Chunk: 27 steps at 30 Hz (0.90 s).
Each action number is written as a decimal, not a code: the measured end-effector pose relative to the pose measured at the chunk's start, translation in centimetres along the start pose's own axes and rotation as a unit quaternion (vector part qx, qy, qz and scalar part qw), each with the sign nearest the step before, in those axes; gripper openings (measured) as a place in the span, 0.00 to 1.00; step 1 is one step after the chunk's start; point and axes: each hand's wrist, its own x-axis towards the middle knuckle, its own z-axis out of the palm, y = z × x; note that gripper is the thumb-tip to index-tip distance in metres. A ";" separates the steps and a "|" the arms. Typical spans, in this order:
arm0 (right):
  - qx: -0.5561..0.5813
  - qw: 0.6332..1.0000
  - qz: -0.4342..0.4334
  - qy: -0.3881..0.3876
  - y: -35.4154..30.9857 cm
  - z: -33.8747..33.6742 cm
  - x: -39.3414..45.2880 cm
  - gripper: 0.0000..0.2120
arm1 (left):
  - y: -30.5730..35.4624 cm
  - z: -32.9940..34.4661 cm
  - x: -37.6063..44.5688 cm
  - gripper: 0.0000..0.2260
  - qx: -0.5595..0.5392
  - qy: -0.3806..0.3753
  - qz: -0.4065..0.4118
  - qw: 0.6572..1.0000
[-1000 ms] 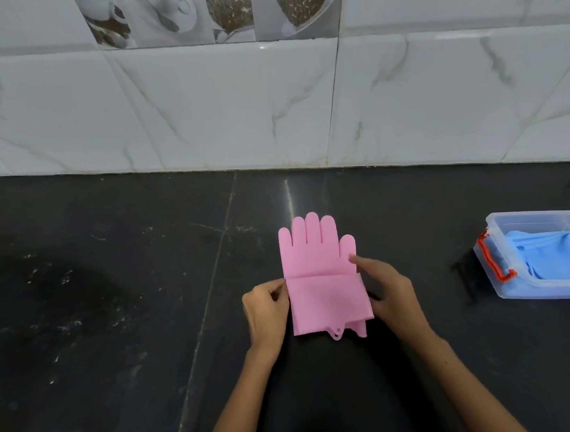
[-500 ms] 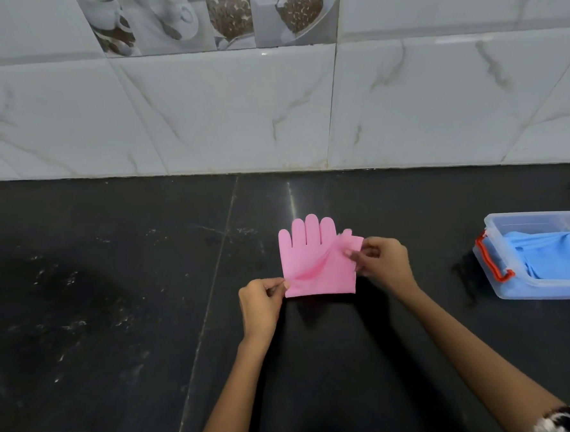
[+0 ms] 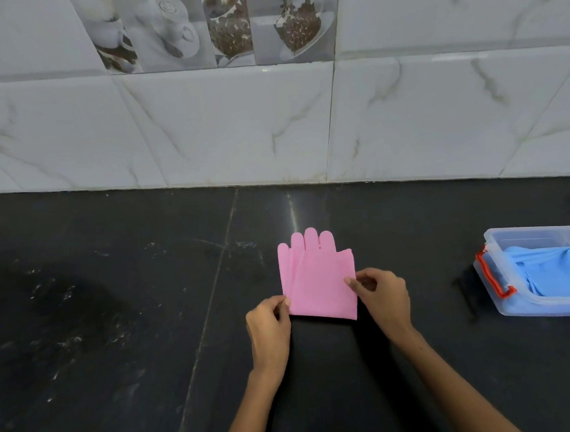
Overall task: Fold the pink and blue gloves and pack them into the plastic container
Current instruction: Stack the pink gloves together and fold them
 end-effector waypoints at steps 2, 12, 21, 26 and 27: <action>0.010 1.000 -0.009 0.027 -0.3 0.4 0.1 0.09 | 0.2 0.2 -0.4 0.05 0.006 0.008 0.032 0.999; 0.012 0.997 0.020 0.078 -1.1 2.6 1.2 0.07 | -0.2 0.4 0.1 0.11 0.095 0.015 0.051 0.994; -0.039 0.994 -0.021 0.096 -0.8 2.8 1.7 0.06 | 0.8 0.9 1.7 0.11 0.178 0.008 0.025 0.984; -0.017 0.996 0.000 0.085 -0.6 2.7 2.3 0.12 | 1.5 1.7 2.9 0.07 0.110 0.029 -0.019 0.993; -0.025 0.996 -0.002 0.081 -0.6 2.6 2.5 0.11 | 1.5 1.8 3.0 0.07 0.091 0.034 -0.029 0.995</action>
